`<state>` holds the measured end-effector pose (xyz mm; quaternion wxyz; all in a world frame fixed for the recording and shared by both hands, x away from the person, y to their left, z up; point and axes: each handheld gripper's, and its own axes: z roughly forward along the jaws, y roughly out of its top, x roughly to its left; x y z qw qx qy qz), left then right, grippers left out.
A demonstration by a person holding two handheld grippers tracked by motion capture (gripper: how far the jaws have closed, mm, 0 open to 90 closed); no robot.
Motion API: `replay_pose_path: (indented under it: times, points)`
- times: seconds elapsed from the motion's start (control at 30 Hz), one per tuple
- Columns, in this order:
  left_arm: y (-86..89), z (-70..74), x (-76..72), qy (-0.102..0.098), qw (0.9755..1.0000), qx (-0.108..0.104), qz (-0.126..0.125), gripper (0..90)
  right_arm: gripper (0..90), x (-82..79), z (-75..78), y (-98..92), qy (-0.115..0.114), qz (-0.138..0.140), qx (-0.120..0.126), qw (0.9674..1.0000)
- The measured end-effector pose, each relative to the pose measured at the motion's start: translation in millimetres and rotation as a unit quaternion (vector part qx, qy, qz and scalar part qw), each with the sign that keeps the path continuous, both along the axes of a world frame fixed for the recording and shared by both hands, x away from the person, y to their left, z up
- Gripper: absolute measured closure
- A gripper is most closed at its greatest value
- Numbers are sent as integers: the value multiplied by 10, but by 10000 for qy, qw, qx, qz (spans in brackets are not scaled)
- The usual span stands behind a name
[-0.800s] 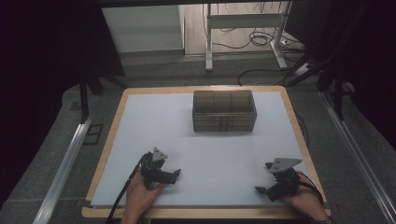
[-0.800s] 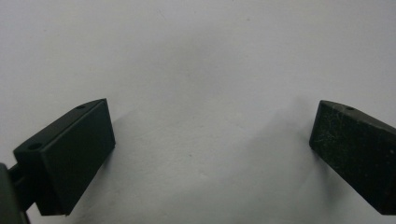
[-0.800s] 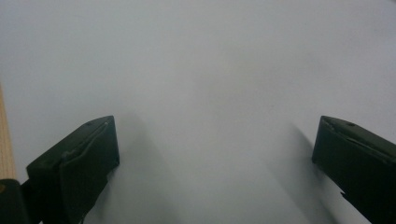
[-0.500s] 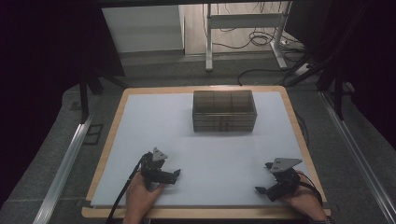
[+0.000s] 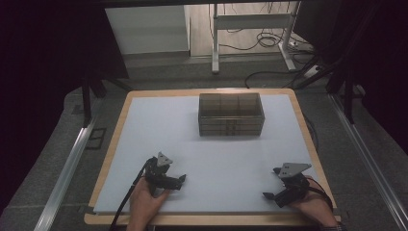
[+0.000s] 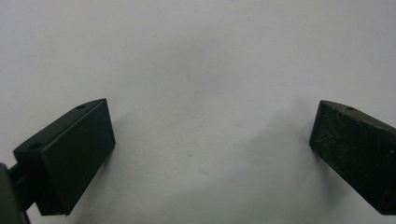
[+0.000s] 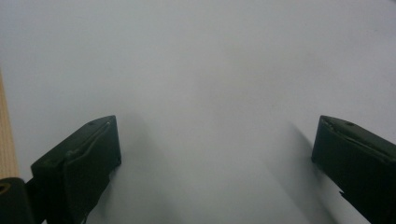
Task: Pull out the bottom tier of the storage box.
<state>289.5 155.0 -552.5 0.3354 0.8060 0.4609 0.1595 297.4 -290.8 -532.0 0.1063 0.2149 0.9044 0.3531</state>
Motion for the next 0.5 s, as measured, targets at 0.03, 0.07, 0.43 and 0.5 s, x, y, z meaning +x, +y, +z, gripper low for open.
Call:
replay_pose_path:
  times: [0.03,0.07,0.43,0.5]
  points:
    - [0,0,0,-1,10000,-1,1,0,19,-2,4,2,4,-13,-5,10000]
    - [0,0,0,0,10000,0,0,0,26,-4,7,2,8,-17,-5,10000]
    - [-1,0,0,-2,10000,-3,2,0,145,-10,72,56,-84,17,-91,9999]
    - [0,0,0,-1,10000,-3,2,0,155,-2,86,68,-119,16,-114,9999]
